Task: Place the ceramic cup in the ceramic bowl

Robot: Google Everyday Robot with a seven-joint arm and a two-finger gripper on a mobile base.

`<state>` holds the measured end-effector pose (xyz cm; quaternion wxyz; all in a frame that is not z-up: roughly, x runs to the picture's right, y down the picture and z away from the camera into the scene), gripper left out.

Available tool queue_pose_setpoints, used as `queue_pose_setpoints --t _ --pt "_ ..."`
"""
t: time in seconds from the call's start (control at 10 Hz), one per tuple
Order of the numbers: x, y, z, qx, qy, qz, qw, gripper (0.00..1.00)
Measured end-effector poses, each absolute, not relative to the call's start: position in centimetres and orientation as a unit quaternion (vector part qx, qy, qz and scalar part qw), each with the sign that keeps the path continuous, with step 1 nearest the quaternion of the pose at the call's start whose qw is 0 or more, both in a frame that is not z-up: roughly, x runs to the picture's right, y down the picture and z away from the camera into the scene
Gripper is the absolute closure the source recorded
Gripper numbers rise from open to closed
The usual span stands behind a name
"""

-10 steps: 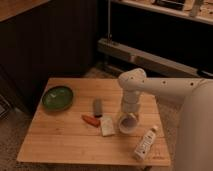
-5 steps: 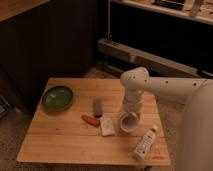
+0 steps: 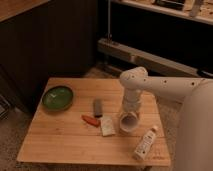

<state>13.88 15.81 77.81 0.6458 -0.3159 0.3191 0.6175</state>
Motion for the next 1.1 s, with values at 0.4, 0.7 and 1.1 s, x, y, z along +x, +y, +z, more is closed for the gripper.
queue_pose_setpoints --t 0.4,0.7,1.1 --pt "12.9 15.7 77.8 -0.313 0.334 0.615 0.642 1.0" --pt "8.0 12.9 76.8 -0.313 0.301 0.594 0.677 1.0" --pt "1.1 9.7 77.5 -0.325 0.258 0.57 0.709 1.0"
